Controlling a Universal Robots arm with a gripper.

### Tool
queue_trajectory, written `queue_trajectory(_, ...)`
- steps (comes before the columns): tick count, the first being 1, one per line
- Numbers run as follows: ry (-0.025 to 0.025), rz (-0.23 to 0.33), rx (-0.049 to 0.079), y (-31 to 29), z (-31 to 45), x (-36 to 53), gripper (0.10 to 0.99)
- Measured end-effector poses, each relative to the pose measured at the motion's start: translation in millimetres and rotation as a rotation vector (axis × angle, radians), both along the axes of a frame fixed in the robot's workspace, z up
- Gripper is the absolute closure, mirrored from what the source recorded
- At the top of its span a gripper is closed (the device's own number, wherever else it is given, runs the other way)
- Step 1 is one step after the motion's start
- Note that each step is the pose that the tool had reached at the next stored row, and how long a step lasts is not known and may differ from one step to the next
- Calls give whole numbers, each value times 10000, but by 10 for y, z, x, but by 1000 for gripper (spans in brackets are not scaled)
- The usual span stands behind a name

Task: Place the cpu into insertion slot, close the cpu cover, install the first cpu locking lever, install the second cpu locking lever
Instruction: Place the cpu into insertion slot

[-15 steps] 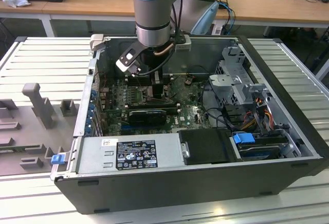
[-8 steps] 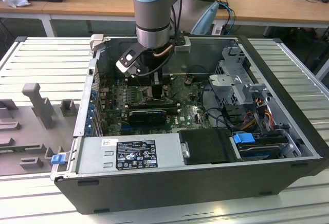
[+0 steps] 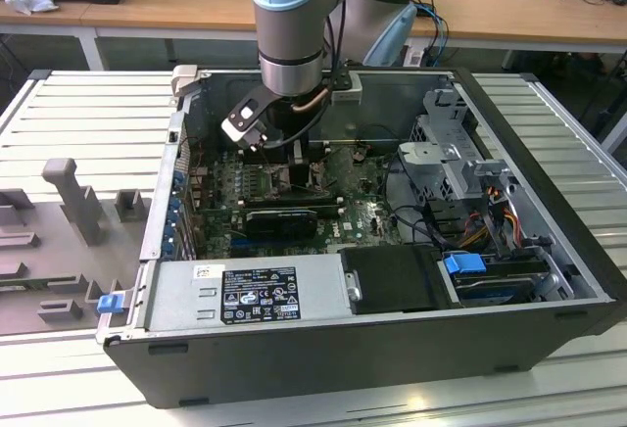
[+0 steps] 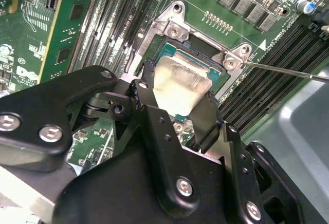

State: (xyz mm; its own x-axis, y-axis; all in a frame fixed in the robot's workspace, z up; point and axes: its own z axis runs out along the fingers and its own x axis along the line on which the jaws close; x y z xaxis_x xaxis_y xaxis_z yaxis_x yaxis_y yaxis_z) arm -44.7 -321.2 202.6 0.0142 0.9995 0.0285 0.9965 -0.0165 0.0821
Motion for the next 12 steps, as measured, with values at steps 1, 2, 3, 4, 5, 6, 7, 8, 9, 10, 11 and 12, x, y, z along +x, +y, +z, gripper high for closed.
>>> queue_trajectory(1,-1,1,1,2,-11,0,557)
queue_trajectory(2,1,1,-1,2,-15,0,557)
queue_trajectory(3,2,2,-4,1,-16,0,557)
queue_trajectory(4,2,1,-5,1,-16,0,557)
queue_trajectory(5,1,1,-5,2,-17,0,557)
queue_trajectory(6,0,1,-5,2,-18,0,557)
queue_trajectory(7,-2,0,-4,2,-18,0,557)
queue_trajectory(8,-1,0,-4,2,-18,0,486)
queue_trajectory(9,1,1,-6,2,-18,0,486)
queue_trajectory(10,0,1,-8,2,-18,0,424)
queue_trajectory(11,-1,1,-7,2,-14,0,424)
queue_trajectory(12,0,0,-7,2,-6,0,424)
